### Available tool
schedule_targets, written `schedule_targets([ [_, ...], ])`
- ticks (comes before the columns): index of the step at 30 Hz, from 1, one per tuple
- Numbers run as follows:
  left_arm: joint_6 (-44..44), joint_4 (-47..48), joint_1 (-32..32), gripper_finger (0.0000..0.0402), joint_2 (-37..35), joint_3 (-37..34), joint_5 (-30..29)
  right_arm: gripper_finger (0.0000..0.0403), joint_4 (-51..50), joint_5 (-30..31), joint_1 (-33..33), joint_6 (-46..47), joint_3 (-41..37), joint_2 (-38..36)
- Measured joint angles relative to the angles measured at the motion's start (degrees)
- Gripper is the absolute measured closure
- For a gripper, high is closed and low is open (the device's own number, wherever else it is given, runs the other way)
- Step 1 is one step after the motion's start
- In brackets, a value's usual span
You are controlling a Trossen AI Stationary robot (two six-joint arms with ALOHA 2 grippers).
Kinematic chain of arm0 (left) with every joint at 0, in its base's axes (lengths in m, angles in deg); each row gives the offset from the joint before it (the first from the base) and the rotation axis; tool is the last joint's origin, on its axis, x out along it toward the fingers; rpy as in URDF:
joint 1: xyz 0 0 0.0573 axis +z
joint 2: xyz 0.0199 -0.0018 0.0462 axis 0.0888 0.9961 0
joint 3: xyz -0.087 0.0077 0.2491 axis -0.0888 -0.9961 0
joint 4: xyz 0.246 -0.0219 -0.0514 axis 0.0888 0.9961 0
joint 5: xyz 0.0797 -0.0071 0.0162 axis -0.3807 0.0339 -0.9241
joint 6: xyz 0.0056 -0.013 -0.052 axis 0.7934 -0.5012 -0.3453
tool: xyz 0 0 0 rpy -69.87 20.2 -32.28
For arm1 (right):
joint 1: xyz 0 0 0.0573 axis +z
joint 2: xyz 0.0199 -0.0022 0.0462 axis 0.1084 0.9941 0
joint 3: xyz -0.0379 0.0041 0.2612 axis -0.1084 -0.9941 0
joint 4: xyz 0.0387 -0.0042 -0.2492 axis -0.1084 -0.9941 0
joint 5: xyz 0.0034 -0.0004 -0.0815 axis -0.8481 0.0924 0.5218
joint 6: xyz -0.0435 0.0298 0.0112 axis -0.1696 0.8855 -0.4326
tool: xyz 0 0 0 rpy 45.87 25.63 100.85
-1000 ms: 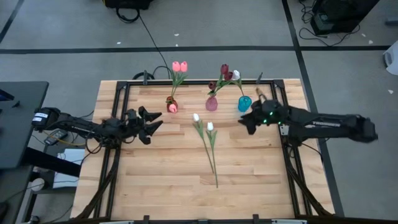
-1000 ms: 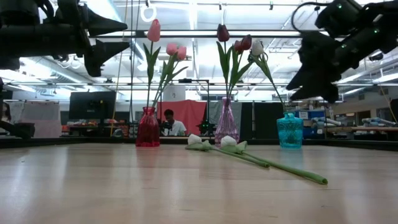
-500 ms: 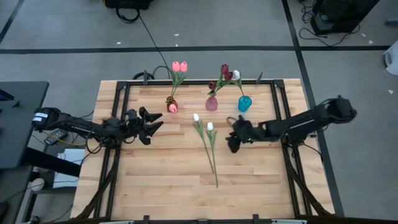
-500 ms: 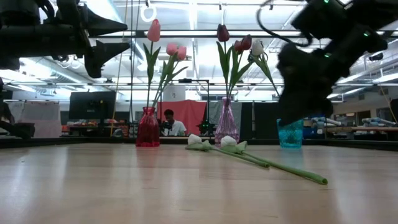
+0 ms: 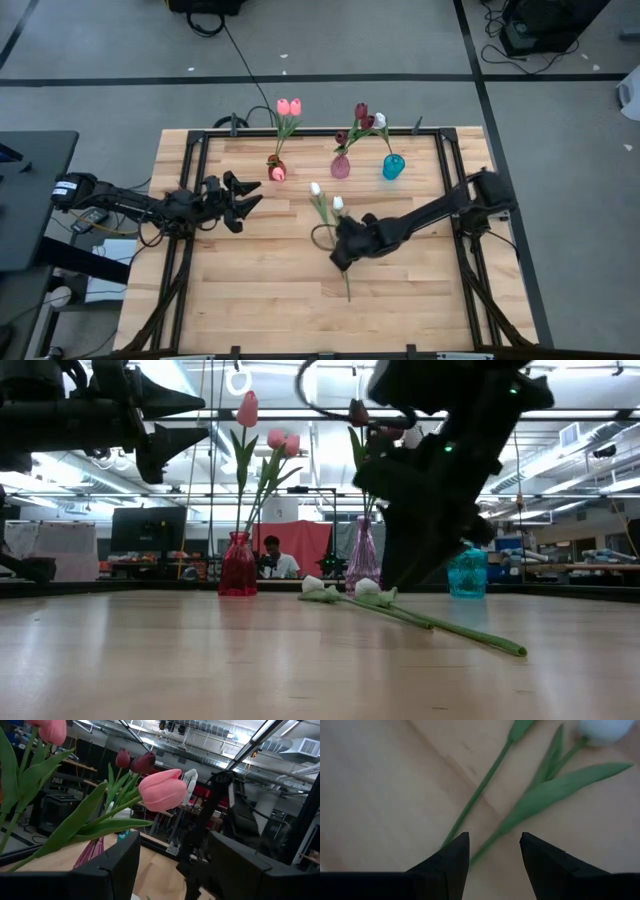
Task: Sort flowers into vase by color
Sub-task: Put the right white flower into the blue vase
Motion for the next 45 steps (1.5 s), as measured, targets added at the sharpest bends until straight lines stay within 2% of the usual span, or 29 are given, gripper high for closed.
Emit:
schedule_targets([
  [7, 2.2, 0.0, 0.0, 0.0163, 0.0, 0.0, 0.0, 0.0215, -8.3, 0.3, 0.2, 3.5, 8.1, 7.4],
  [11, 5.0, -0.3, 0.0, 0.0163, 0.0, 0.0, -0.1, 0.0235, -10.1, -0.2, -0.7, 6.2, 9.2, 8.7],
  [15, 9.0, -0.3, 0.0, 0.0163, 0.0, 0.0, -0.1, 0.0284, -10.1, -1.8, -0.9, 6.6, 9.2, 8.7],
  [21, 13.5, 2.6, 0.0, 0.0163, 0.0, 0.0, 0.8, 0.0387, -10.8, -4.0, -1.0, 3.9, 9.3, 8.6],
  [25, 15.4, 6.1, 0.0, 0.0163, 0.0, 0.0, 0.1, 0.0388, -11.6, -4.9, -1.0, -0.5, 9.3, 8.3],
  [28, 17.7, 8.3, 0.0, 0.0163, 0.0, 0.0, -3.2, 0.0395, -13.6, -5.7, -1.0, -5.2, 9.1, 7.4],
  [33, 19.7, 5.5, 0.0, 0.0163, 0.0, 0.0, -7.7, 0.0397, -16.0, -6.3, -1.3, -11.4, 8.9, 3.5],
  [38, 21.0, -0.6, 0.0, 0.0163, -0.2, 0.0, -8.6, 0.0398, -20.9, 2.4, -0.9, -12.0, 8.9, -2.5],
  [42, 24.1, -3.3, 0.0, 0.0163, -0.2, 0.0, -10.0, 0.0399, -18.8, 7.4, 1.6, -14.5, 8.9, -7.7],
  [45, 23.0, -2.5, -0.1, 0.0163, -0.5, 0.0, -10.1, 0.0399, -16.9, 12.2, 3.8, -17.2, 8.9, -11.0],
])
